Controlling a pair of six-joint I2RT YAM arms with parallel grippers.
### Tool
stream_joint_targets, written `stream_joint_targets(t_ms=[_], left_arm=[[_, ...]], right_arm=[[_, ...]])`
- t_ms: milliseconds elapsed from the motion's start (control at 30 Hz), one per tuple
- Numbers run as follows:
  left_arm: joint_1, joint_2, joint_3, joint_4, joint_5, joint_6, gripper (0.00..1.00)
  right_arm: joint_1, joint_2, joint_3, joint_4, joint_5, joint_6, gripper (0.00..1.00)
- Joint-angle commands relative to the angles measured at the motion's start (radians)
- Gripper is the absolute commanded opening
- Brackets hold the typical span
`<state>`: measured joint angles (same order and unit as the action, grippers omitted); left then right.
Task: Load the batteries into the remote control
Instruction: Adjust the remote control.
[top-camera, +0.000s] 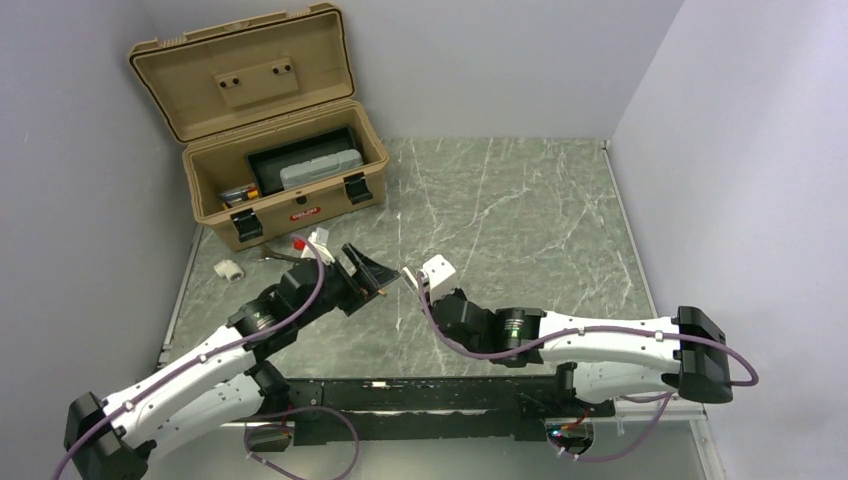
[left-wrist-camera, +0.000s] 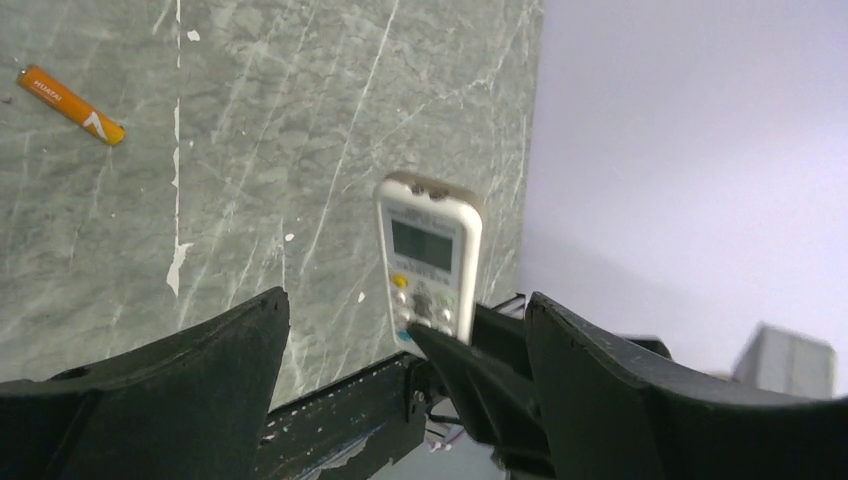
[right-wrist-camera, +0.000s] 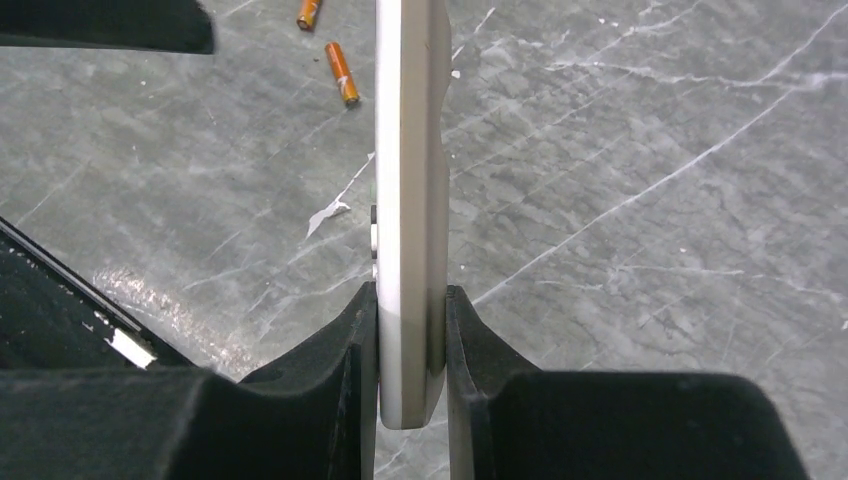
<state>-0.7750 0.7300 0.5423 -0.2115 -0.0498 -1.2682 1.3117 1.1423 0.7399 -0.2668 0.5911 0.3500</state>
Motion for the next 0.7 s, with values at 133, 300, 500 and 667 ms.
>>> stream_joint_targets(t_ms=[133,300,500,667], left_arm=[[-0.084,0.149,0.182,-0.016,-0.141,-0.129,0.91],[-0.13,0.197,0.236,-0.044,-0.176,-0.138,0.91],[-0.182,0.226,0.248,-0.055,-0.189,-0.161,0.88],[-0.209,0.229,0.248,-0.057,-0.212,-0.178,0.82]], right_arm=[[0.123,-0.024,0.084,-0.073,0.21,-0.057,0.0],[0.176,-0.014,0.11,-0.103,0.268,-0.054,0.0],[0.219,0.003,0.135,-0.123,0.356,-0.07,0.0],[0.267,0.031,0.167,-0.164,0.456,-0.076,0.0]])
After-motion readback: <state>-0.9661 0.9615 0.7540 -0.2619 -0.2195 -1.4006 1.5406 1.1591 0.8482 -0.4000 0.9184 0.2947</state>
